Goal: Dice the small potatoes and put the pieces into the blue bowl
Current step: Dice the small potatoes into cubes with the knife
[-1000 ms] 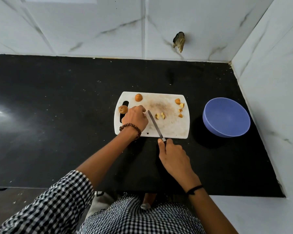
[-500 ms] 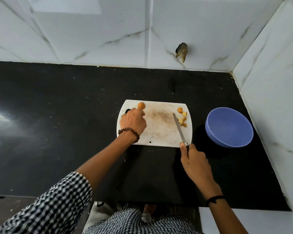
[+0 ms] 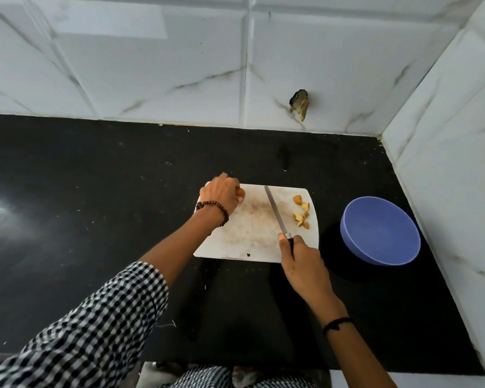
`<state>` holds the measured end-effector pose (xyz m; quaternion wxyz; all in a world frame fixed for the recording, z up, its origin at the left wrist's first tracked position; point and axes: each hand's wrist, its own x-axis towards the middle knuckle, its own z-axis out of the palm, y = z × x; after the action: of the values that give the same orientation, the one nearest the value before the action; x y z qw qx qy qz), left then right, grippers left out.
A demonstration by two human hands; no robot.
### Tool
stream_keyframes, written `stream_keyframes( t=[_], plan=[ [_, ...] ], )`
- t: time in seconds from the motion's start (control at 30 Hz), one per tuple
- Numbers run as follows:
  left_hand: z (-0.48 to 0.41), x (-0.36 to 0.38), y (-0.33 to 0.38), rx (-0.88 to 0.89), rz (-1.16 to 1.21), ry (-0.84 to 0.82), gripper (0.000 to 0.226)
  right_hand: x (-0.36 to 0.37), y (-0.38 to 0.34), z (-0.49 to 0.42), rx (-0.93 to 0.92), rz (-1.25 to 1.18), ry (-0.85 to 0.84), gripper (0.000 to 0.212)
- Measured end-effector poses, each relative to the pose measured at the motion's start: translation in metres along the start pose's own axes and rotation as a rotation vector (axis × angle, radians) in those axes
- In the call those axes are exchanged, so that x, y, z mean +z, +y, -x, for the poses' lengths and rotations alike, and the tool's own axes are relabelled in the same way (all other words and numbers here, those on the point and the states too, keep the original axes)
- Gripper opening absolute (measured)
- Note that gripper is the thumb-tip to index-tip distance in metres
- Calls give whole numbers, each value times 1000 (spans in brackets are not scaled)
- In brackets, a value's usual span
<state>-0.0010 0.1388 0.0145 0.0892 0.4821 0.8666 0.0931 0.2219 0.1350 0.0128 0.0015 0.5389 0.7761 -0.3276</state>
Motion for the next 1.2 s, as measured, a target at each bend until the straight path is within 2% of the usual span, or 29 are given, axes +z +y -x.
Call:
stream_keyframes(
  t=[0.13,0.27,0.47,0.8,1.07,1.2],
  plan=[
    [16,5,5,177,103,-124,31,4,-4,-1,14,-26,-10,46],
    [32,16,9,233,145,-177,37,12,-5,5,24,-99,5,47],
    [39,21,2,165,233,-113,40,23,-3,10,54,-162,-14,47],
    [48,23,1,95,282,-16,28,23,-10,18,1,-214,-15,43],
    [51,19,8,-1,239,-12,24,28,-17,19,-45,-105,-22,44],
    [50,20,11,-8,238,-38,22,29,-23,18,-30,84,-27,37]
  ],
)
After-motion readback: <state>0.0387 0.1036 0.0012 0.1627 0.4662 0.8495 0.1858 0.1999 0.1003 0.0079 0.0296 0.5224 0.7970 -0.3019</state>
